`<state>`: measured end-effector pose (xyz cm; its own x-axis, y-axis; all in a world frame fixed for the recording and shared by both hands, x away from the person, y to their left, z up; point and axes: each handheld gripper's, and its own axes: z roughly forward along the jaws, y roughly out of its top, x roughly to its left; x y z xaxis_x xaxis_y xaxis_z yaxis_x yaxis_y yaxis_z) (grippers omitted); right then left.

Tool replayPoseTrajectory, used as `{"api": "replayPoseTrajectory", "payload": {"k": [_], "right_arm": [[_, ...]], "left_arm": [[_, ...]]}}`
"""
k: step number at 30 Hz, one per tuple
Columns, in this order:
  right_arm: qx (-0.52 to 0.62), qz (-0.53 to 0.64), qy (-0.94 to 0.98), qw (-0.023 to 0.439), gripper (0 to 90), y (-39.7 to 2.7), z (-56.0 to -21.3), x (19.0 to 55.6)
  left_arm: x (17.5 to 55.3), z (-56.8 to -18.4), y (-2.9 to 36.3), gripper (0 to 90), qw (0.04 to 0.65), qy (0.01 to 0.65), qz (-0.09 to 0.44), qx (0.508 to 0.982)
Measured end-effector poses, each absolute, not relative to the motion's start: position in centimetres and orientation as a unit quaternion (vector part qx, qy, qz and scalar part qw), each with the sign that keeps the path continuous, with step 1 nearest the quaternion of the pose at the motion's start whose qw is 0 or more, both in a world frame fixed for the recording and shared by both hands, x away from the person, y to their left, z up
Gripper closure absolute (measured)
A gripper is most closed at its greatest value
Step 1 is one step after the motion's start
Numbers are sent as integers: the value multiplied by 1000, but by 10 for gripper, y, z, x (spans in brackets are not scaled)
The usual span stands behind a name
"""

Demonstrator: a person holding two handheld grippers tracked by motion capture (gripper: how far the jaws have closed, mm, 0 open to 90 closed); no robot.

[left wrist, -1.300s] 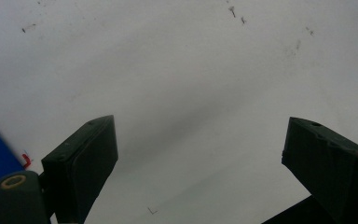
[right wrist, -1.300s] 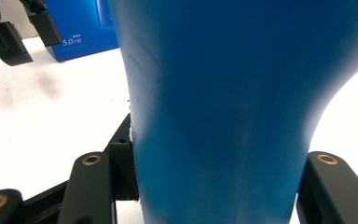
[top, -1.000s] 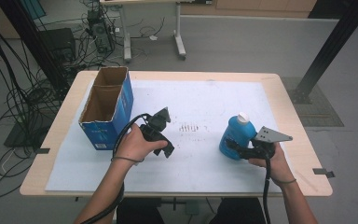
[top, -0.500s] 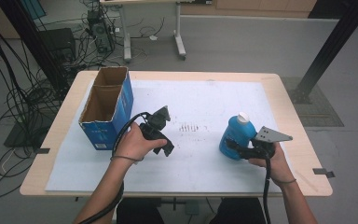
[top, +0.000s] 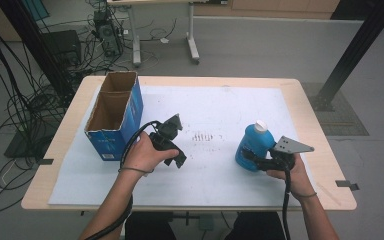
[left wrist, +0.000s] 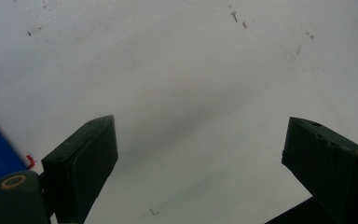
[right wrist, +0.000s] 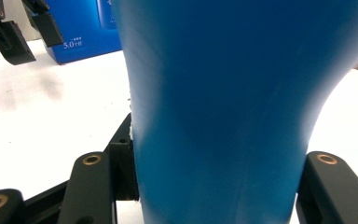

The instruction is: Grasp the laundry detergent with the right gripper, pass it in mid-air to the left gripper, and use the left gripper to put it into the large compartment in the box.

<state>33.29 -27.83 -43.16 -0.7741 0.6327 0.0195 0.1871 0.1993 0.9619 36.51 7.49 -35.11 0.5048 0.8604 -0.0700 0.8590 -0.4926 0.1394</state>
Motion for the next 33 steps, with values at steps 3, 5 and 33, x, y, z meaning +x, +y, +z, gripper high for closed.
{"api": "replayPoseTrajectory", "payload": {"k": [3, 5, 33], "right_arm": [[272, 570, 750, 196, 432, -278, -431, 333], [271, 570, 750, 196, 433, -278, -431, 333], [255, 572, 760, 176, 434, -274, -406, 334]], "left_arm": [[365, -351, 76, 106, 76, 496, 5, 865], [365, -350, 76, 106, 78, 497, 6, 864], [367, -321, 77, 106, 87, 472, 18, 877]]}}
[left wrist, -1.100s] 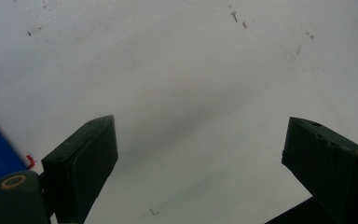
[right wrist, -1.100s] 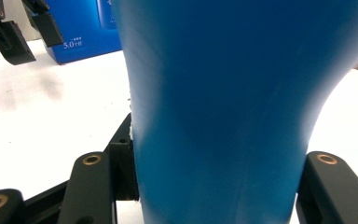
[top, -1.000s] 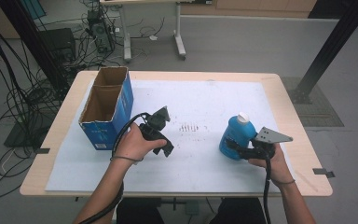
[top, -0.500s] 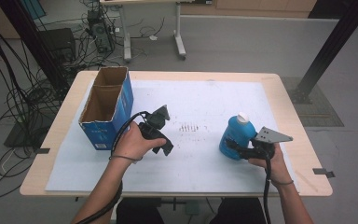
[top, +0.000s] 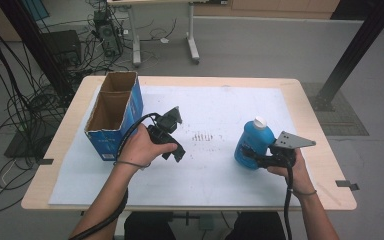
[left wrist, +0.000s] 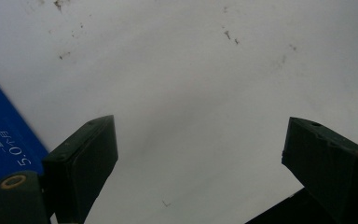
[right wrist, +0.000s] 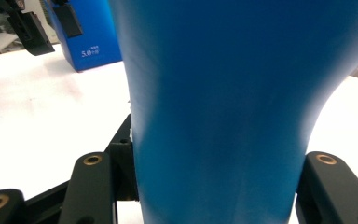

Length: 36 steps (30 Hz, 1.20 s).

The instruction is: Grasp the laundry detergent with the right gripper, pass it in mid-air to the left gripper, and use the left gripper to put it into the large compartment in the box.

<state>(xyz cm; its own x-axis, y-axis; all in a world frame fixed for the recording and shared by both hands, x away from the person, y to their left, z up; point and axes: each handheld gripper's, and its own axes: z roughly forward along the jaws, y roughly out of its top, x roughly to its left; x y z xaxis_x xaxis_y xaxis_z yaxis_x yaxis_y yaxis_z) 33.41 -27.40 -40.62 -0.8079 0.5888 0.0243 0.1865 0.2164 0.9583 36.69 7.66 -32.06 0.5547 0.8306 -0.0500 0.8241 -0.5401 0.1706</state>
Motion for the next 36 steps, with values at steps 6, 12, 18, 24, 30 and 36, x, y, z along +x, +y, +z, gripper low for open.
{"api": "replayPoseTrajectory", "payload": {"k": [6, 12, 18, 24, 30, 36], "right_arm": [[243, 574, 763, 169, 434, -273, -392, 336], [236, 576, 766, 158, 434, -273, -380, 338], [231, 576, 771, 144, 435, -273, -372, 337], [222, 583, 771, 131, 435, -272, -364, 337], [208, 590, 772, 111, 435, -268, -359, 339], [193, 596, 774, 91, 435, -263, -357, 340]], "left_arm": [[365, -308, 75, 107, 89, 456, 22, 885], [361, -286, 73, 107, 93, 434, 22, 896], [358, -272, 72, 107, 89, 418, 27, 904], [358, -258, 69, 106, 94, 408, 30, 908], [356, -248, 66, 106, 103, 397, 28, 912], [354, -236, 61, 107, 112, 375, 24, 920]]}}
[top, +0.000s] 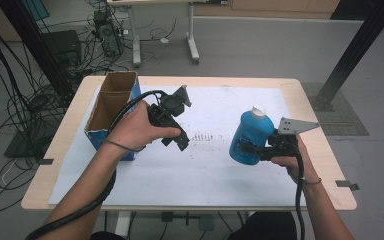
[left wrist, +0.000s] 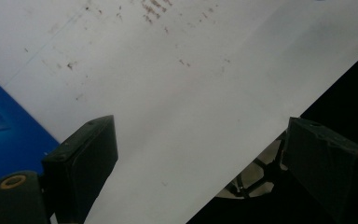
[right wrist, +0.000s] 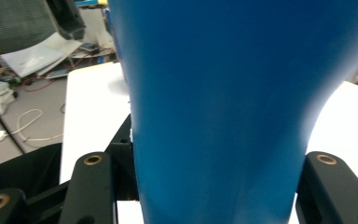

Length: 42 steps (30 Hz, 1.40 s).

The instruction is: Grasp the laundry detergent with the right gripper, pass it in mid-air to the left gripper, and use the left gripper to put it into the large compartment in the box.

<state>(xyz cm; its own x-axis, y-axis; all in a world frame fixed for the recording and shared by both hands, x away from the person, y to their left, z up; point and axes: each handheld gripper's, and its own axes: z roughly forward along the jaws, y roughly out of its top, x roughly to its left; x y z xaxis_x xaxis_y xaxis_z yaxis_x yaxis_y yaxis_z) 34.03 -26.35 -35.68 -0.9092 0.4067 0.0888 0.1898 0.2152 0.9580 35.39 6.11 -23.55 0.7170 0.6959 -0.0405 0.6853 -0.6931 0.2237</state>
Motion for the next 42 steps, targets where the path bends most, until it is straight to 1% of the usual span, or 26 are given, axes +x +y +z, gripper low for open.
{"api": "replayPoseTrajectory", "payload": {"k": [2, 3, 6, 11, 15, 27, 30, 31, 42], "right_arm": [[187, 596, 776, 86, 435, -262, -356, 340], [184, 595, 778, 84, 435, -261, -355, 340], [178, 596, 779, 78, 435, -260, -353, 340], [162, 592, 786, 69, 435, -258, -349, 339], [151, 594, 788, 58, 435, -257, -345, 341], [119, 590, 798, 38, 435, -250, -338, 347], [112, 590, 799, 32, 435, -248, -337, 349], [109, 589, 800, 30, 435, -247, -337, 349], [77, 587, 806, 11, 435, -234, -331, 352]], "left_arm": [[353, -234, 60, 110, 116, 371, 19, 921], [353, -230, 60, 110, 128, 360, 5, 924], [351, -225, 57, 110, 133, 342, -1, 930], [348, -220, 49, 107, 128, 315, 11, 940], [347, -215, 48, 105, 135, 294, 8, 946], [346, -194, 44, 104, 140, 262, 21, 955], [347, -192, 43, 104, 136, 256, 17, 957], [347, -190, 42, 104, 129, 245, 18, 961], [348, -178, 31, 107, 123, 202, 13, 972]]}}
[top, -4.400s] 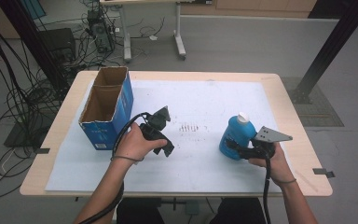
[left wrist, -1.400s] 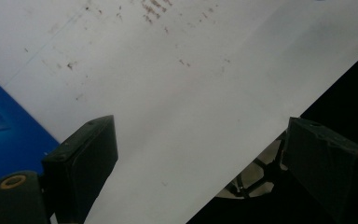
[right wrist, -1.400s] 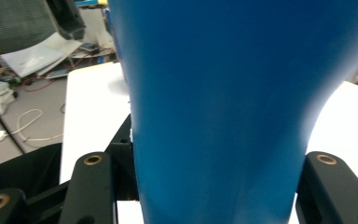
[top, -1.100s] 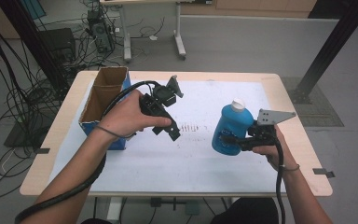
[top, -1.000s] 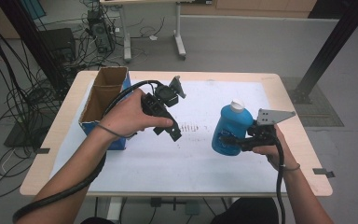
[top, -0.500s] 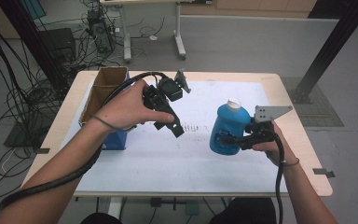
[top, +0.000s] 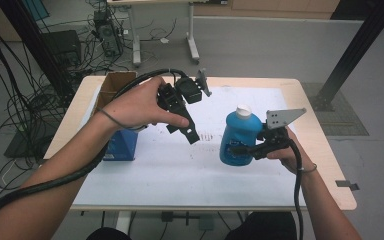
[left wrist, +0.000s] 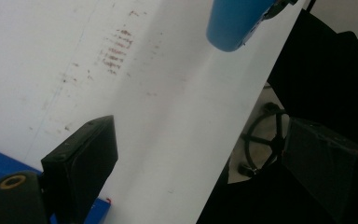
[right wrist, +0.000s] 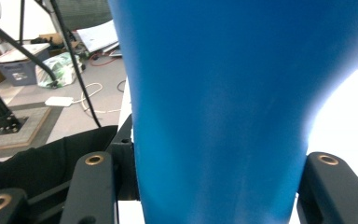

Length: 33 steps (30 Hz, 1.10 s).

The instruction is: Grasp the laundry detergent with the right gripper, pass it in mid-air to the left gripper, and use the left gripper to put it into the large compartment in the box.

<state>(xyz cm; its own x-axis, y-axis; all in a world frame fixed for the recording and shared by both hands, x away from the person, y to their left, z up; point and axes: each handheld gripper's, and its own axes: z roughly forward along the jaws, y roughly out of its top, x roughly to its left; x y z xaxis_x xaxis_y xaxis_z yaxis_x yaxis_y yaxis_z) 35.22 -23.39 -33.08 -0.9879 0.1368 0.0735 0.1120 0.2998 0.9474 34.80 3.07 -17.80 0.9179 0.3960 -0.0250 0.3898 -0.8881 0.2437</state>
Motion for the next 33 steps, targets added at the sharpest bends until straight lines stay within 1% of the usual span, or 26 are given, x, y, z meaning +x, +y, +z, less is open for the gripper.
{"api": "replayPoseTrajectory", "payload": {"k": [16, 24, 33], "right_arm": [[46, 583, 811, -9, 436, -217, -326, 351], [33, 588, 808, -16, 435, -210, -321, 349], [17, 592, 805, -28, 436, -202, -316, 347]], "left_arm": [[343, -168, 18, 109, 105, 155, 9, 982], [340, -164, 13, 113, 109, 151, 5, 982], [337, -160, 7, 111, 114, 138, 18, 984]]}}
